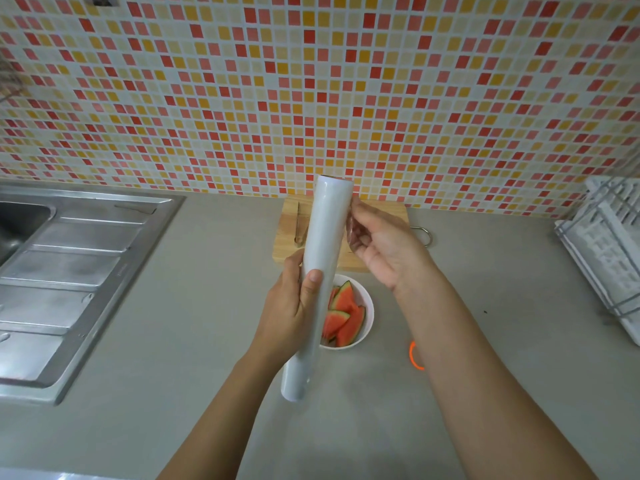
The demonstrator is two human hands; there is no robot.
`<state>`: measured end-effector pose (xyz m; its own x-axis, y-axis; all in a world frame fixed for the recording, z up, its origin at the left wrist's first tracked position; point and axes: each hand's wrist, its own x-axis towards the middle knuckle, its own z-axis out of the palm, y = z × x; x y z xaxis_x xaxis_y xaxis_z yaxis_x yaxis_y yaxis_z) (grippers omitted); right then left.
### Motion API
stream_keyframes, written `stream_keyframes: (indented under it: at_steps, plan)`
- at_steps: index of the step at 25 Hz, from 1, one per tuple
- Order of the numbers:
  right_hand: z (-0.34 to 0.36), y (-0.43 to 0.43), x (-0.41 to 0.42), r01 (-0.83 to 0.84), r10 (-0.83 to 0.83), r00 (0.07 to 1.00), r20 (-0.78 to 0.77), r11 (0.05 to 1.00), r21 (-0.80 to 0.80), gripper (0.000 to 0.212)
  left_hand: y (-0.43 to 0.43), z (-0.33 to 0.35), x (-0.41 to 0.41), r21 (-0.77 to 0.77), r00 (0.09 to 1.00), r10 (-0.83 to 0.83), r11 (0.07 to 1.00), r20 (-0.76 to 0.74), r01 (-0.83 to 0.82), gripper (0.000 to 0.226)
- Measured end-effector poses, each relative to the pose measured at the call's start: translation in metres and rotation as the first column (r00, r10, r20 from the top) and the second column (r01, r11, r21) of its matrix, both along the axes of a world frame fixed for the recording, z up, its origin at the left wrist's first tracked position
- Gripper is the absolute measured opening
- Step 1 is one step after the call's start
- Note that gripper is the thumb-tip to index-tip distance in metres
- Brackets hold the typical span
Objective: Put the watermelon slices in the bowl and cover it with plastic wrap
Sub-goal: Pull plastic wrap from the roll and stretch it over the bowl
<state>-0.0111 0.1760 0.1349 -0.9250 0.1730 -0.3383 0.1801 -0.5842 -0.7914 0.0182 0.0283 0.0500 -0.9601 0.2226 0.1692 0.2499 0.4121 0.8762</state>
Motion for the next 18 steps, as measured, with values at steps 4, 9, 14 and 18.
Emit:
stream_keyframes:
  at_steps: [4, 9, 14, 18]
  plan:
    - [0.001, 0.005, 0.0, -0.008, 0.007, 1.0, 0.009, 0.996, 0.094, 0.013, 0.0, 0.0, -0.002, -0.04, 1.0, 0.013, 0.999, -0.009, -0.014, 0.048]
    - [0.012, 0.013, -0.001, -0.136, 0.109, 0.99, 0.089, 0.907, 0.399, 0.017, -0.002, -0.002, -0.004, -0.091, 1.0, 0.016, 0.996, -0.022, -0.018, 0.047]
    - [0.016, 0.01, -0.004, -0.13, 0.128, 0.988, 0.082, 0.991, 0.02, 0.018, 0.002, 0.0, -0.003, -0.053, 1.0, 0.022, 0.998, -0.011, -0.022, 0.052]
    - [0.01, 0.002, 0.001, -0.09, 0.086, 0.993, -0.082, 0.995, -0.037, 0.017, 0.003, 0.002, -0.003, 0.036, 0.999, 0.036, 0.999, 0.027, -0.037, 0.05]
